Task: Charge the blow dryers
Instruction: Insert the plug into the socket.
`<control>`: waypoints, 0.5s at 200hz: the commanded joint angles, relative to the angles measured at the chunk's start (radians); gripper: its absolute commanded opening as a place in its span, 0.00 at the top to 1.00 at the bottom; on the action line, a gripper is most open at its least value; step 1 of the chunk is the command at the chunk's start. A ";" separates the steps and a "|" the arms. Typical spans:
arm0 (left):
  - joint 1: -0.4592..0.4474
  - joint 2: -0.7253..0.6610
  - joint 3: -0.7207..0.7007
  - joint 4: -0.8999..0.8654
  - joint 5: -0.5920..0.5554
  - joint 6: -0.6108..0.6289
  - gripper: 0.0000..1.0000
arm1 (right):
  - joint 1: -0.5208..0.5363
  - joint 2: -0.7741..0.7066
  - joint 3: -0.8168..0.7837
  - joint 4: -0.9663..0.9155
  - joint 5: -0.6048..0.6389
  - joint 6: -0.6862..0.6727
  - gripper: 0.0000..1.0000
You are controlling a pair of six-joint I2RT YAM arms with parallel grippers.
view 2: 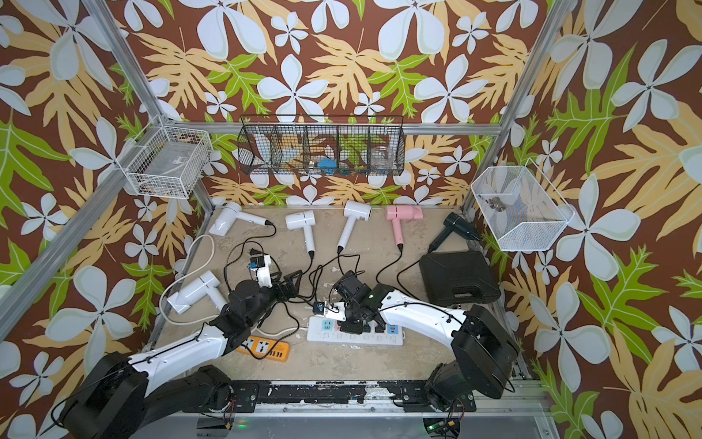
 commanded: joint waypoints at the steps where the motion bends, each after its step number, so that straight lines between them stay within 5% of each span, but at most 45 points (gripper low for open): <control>1: 0.002 -0.003 -0.002 0.004 0.000 0.001 0.06 | 0.000 0.002 -0.002 0.031 -0.034 -0.003 1.00; 100: 0.002 -0.004 -0.005 0.010 0.007 0.002 0.07 | 0.000 -0.016 -0.028 0.091 -0.097 0.014 1.00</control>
